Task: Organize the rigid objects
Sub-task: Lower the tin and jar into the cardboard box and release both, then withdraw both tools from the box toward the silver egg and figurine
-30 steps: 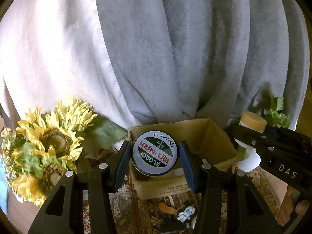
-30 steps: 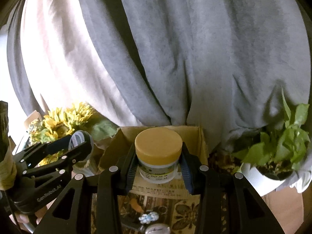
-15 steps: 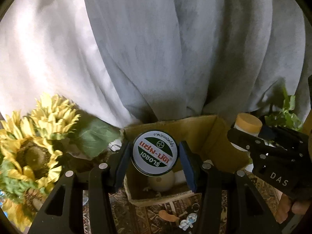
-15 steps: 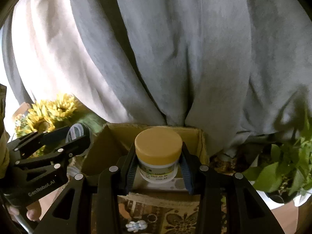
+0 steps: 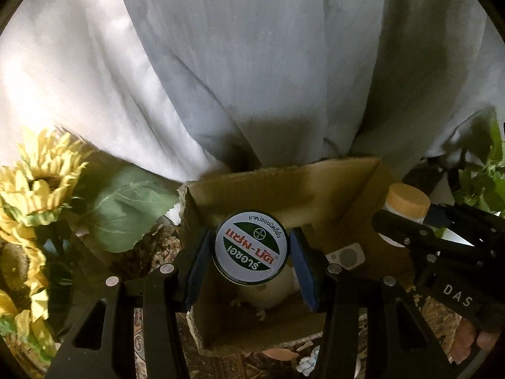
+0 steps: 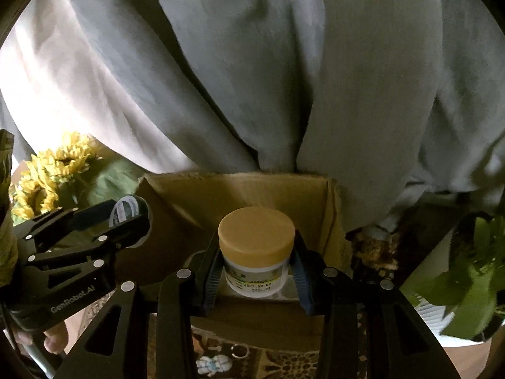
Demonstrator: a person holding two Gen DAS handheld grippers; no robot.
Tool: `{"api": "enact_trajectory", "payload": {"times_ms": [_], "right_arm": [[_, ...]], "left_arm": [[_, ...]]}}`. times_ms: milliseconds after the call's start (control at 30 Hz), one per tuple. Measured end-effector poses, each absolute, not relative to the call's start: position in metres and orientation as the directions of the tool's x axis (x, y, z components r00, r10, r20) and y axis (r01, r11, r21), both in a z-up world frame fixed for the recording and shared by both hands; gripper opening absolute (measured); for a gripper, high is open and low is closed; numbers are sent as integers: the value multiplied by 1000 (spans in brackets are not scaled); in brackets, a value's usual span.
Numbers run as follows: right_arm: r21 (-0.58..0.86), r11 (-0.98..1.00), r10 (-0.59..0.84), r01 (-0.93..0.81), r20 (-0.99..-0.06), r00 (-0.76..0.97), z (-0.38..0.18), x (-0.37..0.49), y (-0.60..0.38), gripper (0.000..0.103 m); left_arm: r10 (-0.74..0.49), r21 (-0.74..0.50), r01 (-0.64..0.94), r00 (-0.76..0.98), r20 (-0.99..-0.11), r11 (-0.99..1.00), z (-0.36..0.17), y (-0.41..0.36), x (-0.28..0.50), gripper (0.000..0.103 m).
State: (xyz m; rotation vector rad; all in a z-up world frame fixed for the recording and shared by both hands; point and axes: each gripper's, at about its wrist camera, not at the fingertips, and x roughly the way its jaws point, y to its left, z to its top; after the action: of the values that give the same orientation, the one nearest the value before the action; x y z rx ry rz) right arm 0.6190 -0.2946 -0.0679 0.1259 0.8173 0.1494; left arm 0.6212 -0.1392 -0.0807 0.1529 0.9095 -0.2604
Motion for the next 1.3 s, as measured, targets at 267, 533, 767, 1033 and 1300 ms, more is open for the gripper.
{"api": "enact_trajectory", "payload": {"times_ms": [267,533,767,1033,1300], "right_arm": [[151,986,160,-67,-770,618,-85,639,-296,42],[103,994,107,-44,-754,648,-80,636,-298,52],[64,998,62,-24,-702,709,-59,608,-294,63],[46,998,61,-41,-640,766,-38,563,-278,74],[25,998,67,-66,-613,787,-36,526,-268,79]], "left_arm": [[-123,34,281,522,-844,959,-97,-146,643,50],[-102,49,246,565,-819,968,-88,-141,629,64],[-74,88,208,660,-747,974,-66,-126,588,78],[-39,124,166,735,-677,978,-41,-111,536,92],[-21,130,143,749,-662,981,-36,-102,498,99]]}}
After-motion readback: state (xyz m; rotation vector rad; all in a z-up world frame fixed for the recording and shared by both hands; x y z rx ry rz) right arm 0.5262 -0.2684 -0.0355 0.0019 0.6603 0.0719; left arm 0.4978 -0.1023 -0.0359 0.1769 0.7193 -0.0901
